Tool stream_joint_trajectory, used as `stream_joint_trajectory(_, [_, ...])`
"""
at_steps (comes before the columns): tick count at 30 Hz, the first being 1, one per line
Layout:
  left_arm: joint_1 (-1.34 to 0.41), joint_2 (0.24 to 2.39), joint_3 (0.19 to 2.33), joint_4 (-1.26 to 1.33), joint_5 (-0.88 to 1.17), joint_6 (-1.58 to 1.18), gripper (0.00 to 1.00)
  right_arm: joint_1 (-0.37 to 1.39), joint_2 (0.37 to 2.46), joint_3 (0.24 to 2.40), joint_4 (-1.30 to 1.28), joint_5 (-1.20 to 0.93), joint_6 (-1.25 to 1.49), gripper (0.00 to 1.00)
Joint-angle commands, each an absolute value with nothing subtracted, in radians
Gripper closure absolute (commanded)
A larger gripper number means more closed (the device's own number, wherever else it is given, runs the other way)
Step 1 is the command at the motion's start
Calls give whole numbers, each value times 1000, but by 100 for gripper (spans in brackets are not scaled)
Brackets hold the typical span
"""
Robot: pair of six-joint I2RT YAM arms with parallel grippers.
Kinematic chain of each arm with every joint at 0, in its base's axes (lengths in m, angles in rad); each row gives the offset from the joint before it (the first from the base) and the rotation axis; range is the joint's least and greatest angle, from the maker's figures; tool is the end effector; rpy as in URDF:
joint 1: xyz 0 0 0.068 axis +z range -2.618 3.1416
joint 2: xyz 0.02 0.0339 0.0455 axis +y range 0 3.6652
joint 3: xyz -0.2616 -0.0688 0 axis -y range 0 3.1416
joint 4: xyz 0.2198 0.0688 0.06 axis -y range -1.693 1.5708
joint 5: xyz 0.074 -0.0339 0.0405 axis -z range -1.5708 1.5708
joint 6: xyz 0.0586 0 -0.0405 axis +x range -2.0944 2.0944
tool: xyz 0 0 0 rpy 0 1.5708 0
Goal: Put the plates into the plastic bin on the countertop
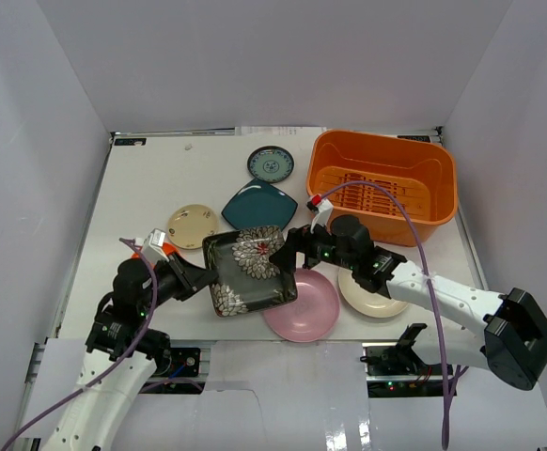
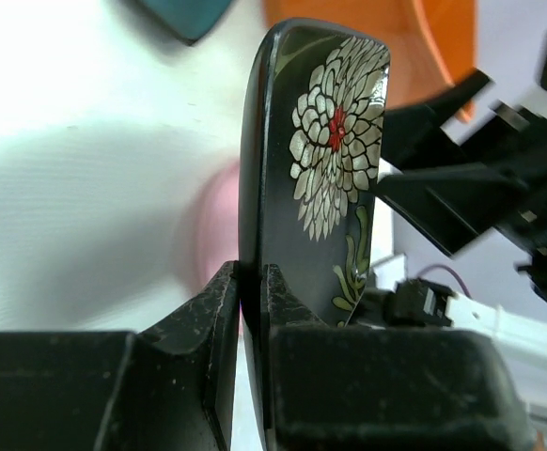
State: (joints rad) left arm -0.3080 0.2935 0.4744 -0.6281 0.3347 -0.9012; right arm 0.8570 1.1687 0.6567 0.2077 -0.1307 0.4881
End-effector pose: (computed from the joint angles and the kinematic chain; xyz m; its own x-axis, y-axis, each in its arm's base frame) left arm 0.0815 -0.0461 0.2318 -0.7016 -0.5539 -0.4483 0.0298 0.6057 -0.7951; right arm 0.1675 0.2051 0.2593 -0.5629 0.0603 -0.8243 -0.6418 0.5965 0.4819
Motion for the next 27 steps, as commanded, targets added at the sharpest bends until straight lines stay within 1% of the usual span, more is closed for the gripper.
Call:
stream_joint_trajectory(1, [-308,299,542,-367,498,-937,100,833,1164,673,224,-166,463,5])
stream_joint_trajectory(4, [-308,319,534,-301,521,-946,100,816,1167,658,244,-222,486,10])
stream_joint_trajectory(5, [-308,327,532,-281,531,-950,100,813,1166,654,251,-235,495,10])
stream_joint_trajectory(6, [-308,350,532,-252,537,-951,100,810,1163,646,273,-256,505,17])
stream_joint_trajectory(7, [-308,362,535,-244,543,-945,100,805,1148,628,287,-264,515,22])
stream_joint_trajectory(8, [-308,379,541,-242,542,-937,100,798,1132,620,301,-267,534,34])
stream_joint_trajectory(10, [-307,425,546,-244,534,-920,100,789,1092,606,322,-261,551,51])
stream_joint_trajectory(11, [-308,436,549,-245,519,-905,100,776,1079,598,325,-258,558,62])
stream_joint_trajectory(12, [-308,451,554,-244,512,-899,98,772,1069,595,330,-262,574,68])
stream_joint_trajectory(13, [-307,474,557,-242,503,-891,93,761,1051,595,333,-264,578,74])
stream_joint_trajectory(14, [-308,485,560,-238,491,-881,86,756,1043,597,333,-265,584,82])
stream_joint_trajectory(15, [-308,495,564,-224,486,-876,73,750,1031,597,337,-270,600,85])
stream_joint_trajectory(16, [-307,514,566,-215,485,-870,66,735,1026,603,341,-275,606,92])
stream_joint_trajectory(17, [-308,523,569,-207,483,-865,61,723,1020,607,342,-287,612,92])
stream_joint_trajectory(18, [-308,532,574,-190,483,-862,51,710,1006,614,342,-293,627,92])
stream_joint_trajectory(20, [-308,555,575,-173,483,-838,42,666,986,636,351,-304,644,92])
stream_joint_trajectory(21, [-308,563,578,-173,462,-830,36,648,970,647,357,-317,667,92])
stream_joint_trajectory(22, [-308,571,581,-175,451,-825,33,600,965,663,357,-330,675,92])
stream_joint_trajectory(24, [-308,595,583,-158,440,-824,32,543,966,710,359,-383,701,92])
stream_joint_trajectory(27, [-308,626,589,-138,431,-830,30,401,992,774,360,-460,752,92])
